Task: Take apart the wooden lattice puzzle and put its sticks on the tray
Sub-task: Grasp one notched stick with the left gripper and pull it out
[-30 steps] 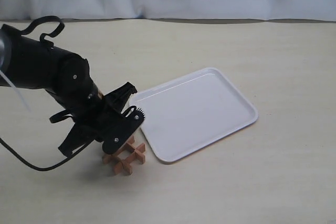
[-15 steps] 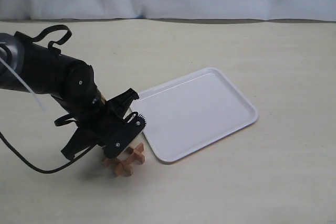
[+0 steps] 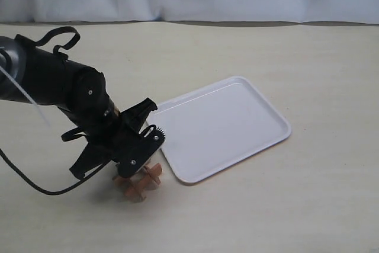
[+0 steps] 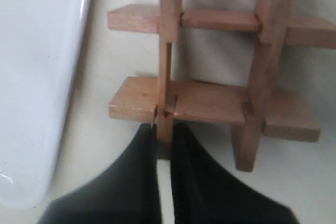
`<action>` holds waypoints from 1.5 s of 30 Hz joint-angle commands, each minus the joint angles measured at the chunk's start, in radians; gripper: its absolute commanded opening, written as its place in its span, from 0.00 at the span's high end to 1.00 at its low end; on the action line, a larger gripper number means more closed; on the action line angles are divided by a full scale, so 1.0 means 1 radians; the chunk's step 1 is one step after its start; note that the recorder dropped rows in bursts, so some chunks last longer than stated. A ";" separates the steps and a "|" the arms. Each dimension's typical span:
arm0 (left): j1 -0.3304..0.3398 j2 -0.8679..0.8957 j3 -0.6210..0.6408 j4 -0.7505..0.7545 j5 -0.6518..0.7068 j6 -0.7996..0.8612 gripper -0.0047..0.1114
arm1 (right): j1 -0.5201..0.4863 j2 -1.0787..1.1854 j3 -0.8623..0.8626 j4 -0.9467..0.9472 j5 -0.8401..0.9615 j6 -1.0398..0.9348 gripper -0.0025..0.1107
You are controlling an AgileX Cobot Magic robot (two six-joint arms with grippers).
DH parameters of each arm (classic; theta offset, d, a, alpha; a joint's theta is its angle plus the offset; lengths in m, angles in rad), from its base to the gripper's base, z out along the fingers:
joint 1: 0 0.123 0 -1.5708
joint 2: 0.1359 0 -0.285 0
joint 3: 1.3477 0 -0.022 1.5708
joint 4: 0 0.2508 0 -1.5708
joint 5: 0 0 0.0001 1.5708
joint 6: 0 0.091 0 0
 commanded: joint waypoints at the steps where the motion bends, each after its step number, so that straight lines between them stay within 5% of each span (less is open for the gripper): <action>1: -0.003 0.004 0.000 -0.001 -0.014 0.003 0.96 | -0.004 -0.005 0.001 -0.001 -0.004 0.001 0.94; 15: 0.124 0.004 0.000 -0.006 -0.035 -0.001 0.96 | -0.004 -0.005 0.001 -0.001 -0.004 0.001 0.94; 28: 0.121 -0.001 -0.002 -0.006 0.015 -0.001 0.96 | -0.004 -0.005 0.001 -0.001 -0.004 0.001 0.94; 36: 0.121 -0.003 -0.082 -0.006 0.194 -0.008 0.96 | -0.004 -0.005 0.001 -0.001 -0.004 0.001 0.94; 45: 0.121 -0.003 -0.090 -0.006 0.192 -0.012 0.96 | -0.004 -0.005 0.001 -0.001 -0.004 0.001 0.94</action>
